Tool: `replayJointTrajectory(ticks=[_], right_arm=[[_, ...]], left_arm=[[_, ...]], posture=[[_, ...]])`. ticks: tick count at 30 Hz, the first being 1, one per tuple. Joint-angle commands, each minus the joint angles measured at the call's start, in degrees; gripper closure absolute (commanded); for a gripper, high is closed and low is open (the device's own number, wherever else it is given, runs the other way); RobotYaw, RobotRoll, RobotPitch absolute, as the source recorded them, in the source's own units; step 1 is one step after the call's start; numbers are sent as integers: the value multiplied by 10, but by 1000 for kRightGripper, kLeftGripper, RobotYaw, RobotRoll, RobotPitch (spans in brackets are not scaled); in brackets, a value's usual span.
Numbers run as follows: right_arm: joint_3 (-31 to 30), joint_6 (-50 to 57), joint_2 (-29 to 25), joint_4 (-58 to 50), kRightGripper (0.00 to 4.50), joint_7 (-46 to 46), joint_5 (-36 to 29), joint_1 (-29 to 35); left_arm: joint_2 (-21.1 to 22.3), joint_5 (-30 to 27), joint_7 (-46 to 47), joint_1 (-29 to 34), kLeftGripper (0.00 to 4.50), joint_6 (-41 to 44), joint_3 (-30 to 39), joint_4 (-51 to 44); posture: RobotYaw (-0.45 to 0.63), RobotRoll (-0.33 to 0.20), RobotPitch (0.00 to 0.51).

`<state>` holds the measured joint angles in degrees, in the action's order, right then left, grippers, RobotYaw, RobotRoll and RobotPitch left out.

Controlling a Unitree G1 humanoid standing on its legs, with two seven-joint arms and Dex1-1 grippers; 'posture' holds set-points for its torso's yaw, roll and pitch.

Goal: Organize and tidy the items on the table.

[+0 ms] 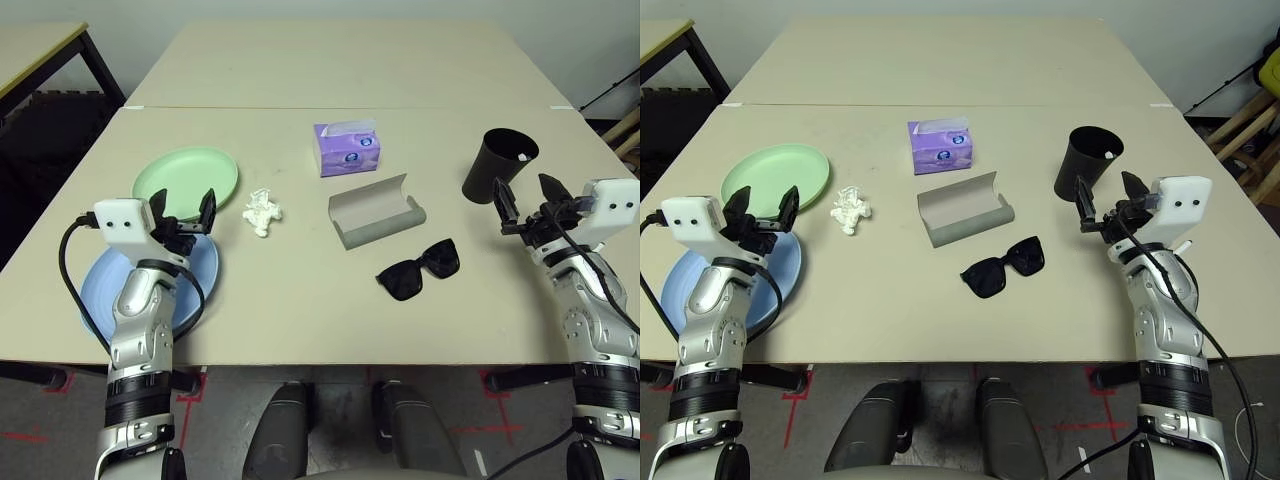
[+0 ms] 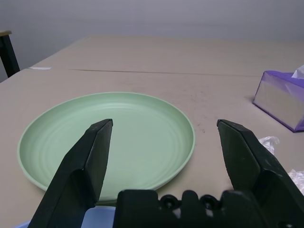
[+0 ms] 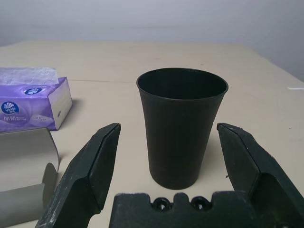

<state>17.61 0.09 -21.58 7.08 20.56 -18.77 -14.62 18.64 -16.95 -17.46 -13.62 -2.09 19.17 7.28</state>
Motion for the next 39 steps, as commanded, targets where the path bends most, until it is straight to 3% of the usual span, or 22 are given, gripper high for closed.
replayJointTrajectory(ticks=[1, 7, 19, 39], right_arm=[[-19, -40, -27, 1, 28, 52, 21, 23], [-35, -57, -41, -28, 28, 160, -27, 48], [-80, 6, -88, -42, 28, 301, -75, -12], [-107, 3, -105, -9, 28, 381, -58, -40]], left_arm=[[1, -2, 2, -4, 0, 4, -5, -13], [-2, -2, 3, -1, 0, 5, -6, -17], [-8, 0, 7, -7, 0, 8, -13, -26], [4, 0, 12, 14, 0, 24, -3, -57]], posture=[[37, 0, 99], [30, 0, 96], [10, 0, 94], [94, 0, 118]])
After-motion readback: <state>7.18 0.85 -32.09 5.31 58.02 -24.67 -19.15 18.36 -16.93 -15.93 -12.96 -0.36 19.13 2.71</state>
